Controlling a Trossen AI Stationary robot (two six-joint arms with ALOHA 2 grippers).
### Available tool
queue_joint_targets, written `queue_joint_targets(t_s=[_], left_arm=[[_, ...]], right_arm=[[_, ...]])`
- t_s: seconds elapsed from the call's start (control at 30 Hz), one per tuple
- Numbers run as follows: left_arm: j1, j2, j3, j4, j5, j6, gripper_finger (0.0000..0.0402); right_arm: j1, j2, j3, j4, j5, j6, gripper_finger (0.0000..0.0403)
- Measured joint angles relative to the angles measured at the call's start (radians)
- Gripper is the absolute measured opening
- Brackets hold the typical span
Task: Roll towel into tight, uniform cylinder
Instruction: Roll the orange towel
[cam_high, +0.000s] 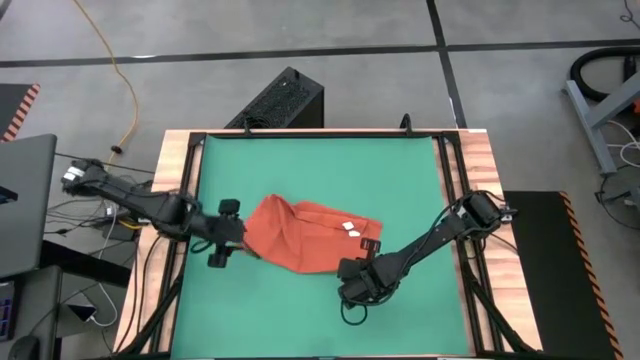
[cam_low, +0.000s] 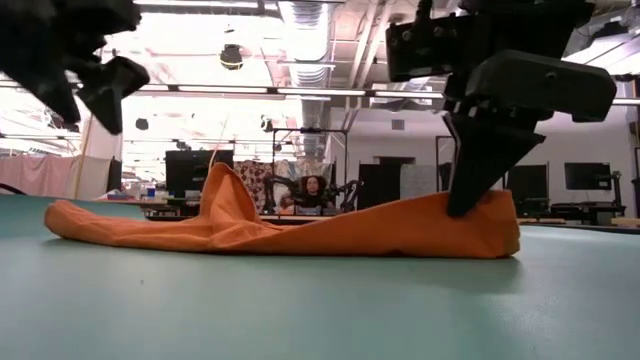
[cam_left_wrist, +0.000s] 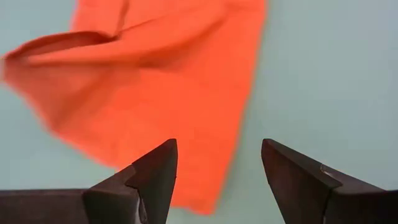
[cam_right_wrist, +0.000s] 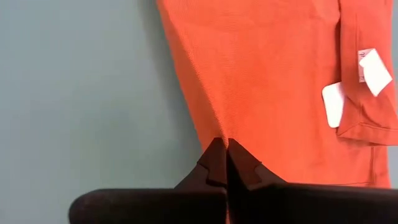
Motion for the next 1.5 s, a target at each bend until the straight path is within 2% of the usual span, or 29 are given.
queue_joint_targets(t_s=[0.07,0.13,0.27,0.53,0.67,0.87,1.13,1.5], left_arm=[[-0.06,0.013,-0.037,0.014,-0.092,-0.021,0.0224],[-0.097,0.05,-0.052,0.062,-0.107,-0.021,0.0224],[-0.149,0.158,-0.055,0.058,-0.165,-0.078,0.0224],[-0.193,0.459,-0.041,0.045,-0.199,-0.155,0.0224],[-0.205,0.541,-0.013,0.02,-0.204,-0.192,0.0224],[-0.207,0.547,-0.008,0.021,-0.219,-0.191,0.0224],[-0.207,0.462,-0.009,0.02,-0.221,-0.192,0.0218],[-0.207,0.51,-0.01,0.037,-0.236,-0.161,0.0112]], right_arm=[[0.0,0.0,0.0,-0.001,0.0,0.001,0.0006],[0.0,0.0,0.0,-0.002,0.0,0.001,0.0005],[0.0,0.0,0.0,-0.002,0.0,0.01,0.0005],[0.034,0.0,0.0,-0.054,0.0,0.063,0.0005],[0.05,0.0,0.0,-0.051,0.003,0.063,0.0005],[0.051,0.0,0.0,-0.051,0.005,0.063,0.0006],[0.051,0.0,0.0,-0.05,0.008,0.064,0.0007],[0.051,0.0,0.0,-0.05,0.008,0.079,0.0007]])
